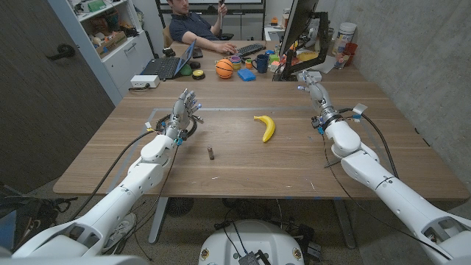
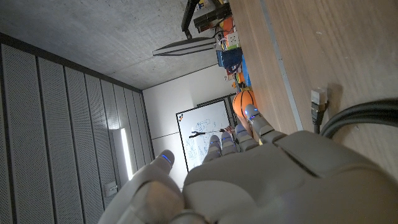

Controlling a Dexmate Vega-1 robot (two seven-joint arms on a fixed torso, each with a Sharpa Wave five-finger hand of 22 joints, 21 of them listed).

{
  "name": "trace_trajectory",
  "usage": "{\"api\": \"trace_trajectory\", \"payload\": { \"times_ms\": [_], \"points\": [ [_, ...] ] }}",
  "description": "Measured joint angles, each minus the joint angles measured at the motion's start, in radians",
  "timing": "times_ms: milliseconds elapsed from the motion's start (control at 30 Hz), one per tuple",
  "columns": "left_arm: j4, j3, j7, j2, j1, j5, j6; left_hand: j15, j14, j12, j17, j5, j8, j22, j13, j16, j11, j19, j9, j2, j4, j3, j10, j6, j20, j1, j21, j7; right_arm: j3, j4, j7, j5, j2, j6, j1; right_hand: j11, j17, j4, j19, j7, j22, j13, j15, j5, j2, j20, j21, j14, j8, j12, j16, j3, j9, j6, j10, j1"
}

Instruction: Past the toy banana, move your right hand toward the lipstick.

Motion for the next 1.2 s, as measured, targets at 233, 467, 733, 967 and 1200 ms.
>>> {"api": "trace_trajectory", "payload": {
  "times_ms": [233,467,733,967,1200],
  "points": [
    [-0.008,-0.002,0.006,0.003,0.005,0.0,-0.001,0.0,0.0,0.0,0.0,0.0,0.0,0.0,0.0,0.0,0.0,0.0,0.0,0.0,0.0,0.0,0.0,0.0,0.0,0.0,-0.002,0.0,-0.007,-0.024,-0.022,-0.06,-0.008,0.012,0.005,-0.001,0.0,-0.002,0.0,0.0,0.0,0.0,0.0,0.0,0.003,-0.007,-0.004,0.0,0.0,0.0,0.0,0.002,0.0,0.0,0.009,0.007],
    [-0.016,-0.003,0.009,0.004,0.01,0.0,-0.001,0.0,0.0,0.0,0.0,0.0,0.0,0.0,0.0,0.0,0.0,0.0,0.0,0.0,0.0,0.0,0.0,0.0,0.0,0.0,-0.005,0.0,-0.013,-0.039,-0.034,-0.113,-0.012,0.029,0.009,-0.007,0.0,-0.004,-0.002,-0.006,0.0,0.0,-0.007,0.005,0.004,-0.009,-0.004,0.0,0.0,0.0,-0.005,0.004,0.0,0.006,0.018,0.009],
    [-0.024,-0.004,0.013,0.006,0.015,0.002,-0.001,0.0,0.0,0.0,0.0,0.0,0.0,0.0,0.0,0.0,0.0,0.0,0.0,0.0,0.0,0.0,0.0,0.0,0.0,0.0,-0.005,0.0,-0.019,-0.046,-0.043,-0.167,-0.015,0.059,0.014,-0.018,0.0,-0.004,-0.002,-0.013,0.0,0.0,-0.018,0.005,0.008,-0.009,-0.012,0.0,0.0,0.008,-0.005,0.006,0.0,0.013,0.029,0.013],
    [-0.031,-0.005,0.017,0.008,0.02,0.002,-0.001,0.0,0.0,0.0,0.0,0.0,0.0,0.0,0.0,0.0,0.0,0.0,0.0,0.0,0.0,0.0,0.0,0.0,0.0,0.0,-0.009,0.0,-0.023,-0.055,-0.05,-0.22,-0.02,0.072,0.018,-0.029,0.0,-0.007,-0.002,-0.027,0.0,0.0,-0.027,0.008,0.009,-0.009,-0.012,-0.001,0.0,0.008,-0.008,0.015,0.0,0.027,0.039,0.022],
    [-0.037,-0.007,0.021,0.009,0.025,0.003,-0.001,0.0,0.0,0.0,0.0,0.0,0.0,0.0,0.0,0.0,0.0,0.0,0.0,0.0,0.0,-0.009,0.0,0.0,0.0,0.0,-0.009,0.0,-0.039,-0.07,-0.043,-0.263,-0.028,0.079,0.029,-0.034,0.0,-0.011,-0.002,-0.029,0.0,0.0,-0.029,0.012,0.016,-0.009,-0.012,0.0,0.0,0.008,-0.012,0.02,0.0,0.029,0.045,0.034]
  ]
}}
